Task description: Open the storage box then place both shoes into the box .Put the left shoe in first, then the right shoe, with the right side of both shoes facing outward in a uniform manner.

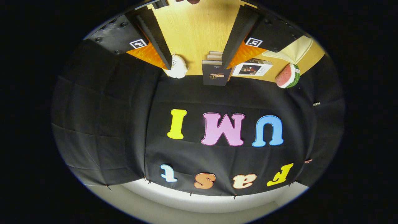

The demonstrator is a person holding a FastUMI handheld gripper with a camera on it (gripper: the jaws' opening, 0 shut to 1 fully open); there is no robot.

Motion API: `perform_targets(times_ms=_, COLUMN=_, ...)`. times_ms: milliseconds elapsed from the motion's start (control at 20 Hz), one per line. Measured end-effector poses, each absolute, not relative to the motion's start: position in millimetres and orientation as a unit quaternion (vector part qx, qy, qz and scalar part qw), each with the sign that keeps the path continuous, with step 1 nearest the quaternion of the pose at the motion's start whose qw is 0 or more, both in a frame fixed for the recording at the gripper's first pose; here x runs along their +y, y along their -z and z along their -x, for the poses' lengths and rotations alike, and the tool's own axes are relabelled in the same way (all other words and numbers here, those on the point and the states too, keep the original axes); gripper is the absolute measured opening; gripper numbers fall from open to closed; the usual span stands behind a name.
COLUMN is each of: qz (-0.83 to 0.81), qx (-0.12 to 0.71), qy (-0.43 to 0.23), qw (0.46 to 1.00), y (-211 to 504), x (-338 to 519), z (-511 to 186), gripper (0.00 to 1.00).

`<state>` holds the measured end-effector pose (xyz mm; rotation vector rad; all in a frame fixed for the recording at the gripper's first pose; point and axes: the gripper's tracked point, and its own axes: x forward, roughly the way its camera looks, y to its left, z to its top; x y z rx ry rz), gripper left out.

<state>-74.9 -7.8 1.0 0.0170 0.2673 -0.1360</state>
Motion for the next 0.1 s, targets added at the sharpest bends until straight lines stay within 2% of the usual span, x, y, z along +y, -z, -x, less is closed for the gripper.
perform_targets(times_ms=100, qz=-0.010, qx=0.135, qy=0.068, qw=0.988, y=0.8, x=-8.0, z=74.3, gripper=0.98)
